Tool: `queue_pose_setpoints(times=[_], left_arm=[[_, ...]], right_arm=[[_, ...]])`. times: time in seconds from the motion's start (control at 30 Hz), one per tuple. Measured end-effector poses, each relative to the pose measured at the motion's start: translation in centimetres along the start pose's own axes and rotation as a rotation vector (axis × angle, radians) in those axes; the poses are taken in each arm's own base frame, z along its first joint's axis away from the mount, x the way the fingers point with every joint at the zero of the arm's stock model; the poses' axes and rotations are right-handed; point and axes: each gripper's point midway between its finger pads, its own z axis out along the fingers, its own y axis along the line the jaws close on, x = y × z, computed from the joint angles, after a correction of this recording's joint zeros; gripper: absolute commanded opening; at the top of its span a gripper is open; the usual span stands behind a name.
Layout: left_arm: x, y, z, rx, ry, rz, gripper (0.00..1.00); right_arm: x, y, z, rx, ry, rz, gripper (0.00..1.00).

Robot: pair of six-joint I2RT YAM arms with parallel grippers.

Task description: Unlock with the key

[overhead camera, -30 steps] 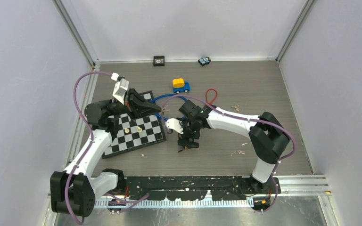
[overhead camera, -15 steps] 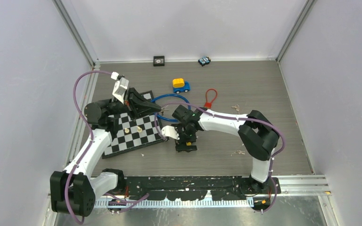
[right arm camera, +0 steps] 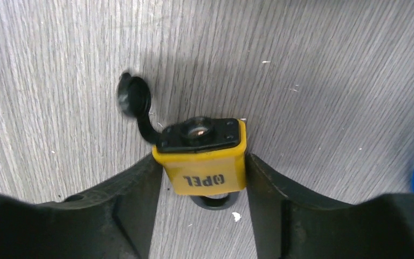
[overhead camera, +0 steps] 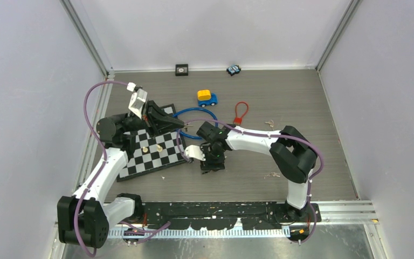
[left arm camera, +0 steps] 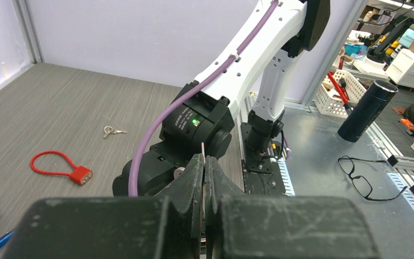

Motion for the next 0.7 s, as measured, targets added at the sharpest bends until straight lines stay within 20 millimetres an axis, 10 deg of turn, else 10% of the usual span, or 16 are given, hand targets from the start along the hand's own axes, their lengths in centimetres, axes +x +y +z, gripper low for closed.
queue_pose_setpoints(times=[0.37, 0.7], left_arm=[[0.0, 0.3, 0.0, -0.007, -0.004, 0.018, 0.0], [-0.7, 1.6, 0.2, -0.033, -0.015, 0.034, 0.0]], right_arm=[[0.9, 0.6, -0.9, 0.034, 0.02, 0.076, 0.01], [-1.6, 0.4, -11.9, 0.225, -0.16, 0.129, 0.01]])
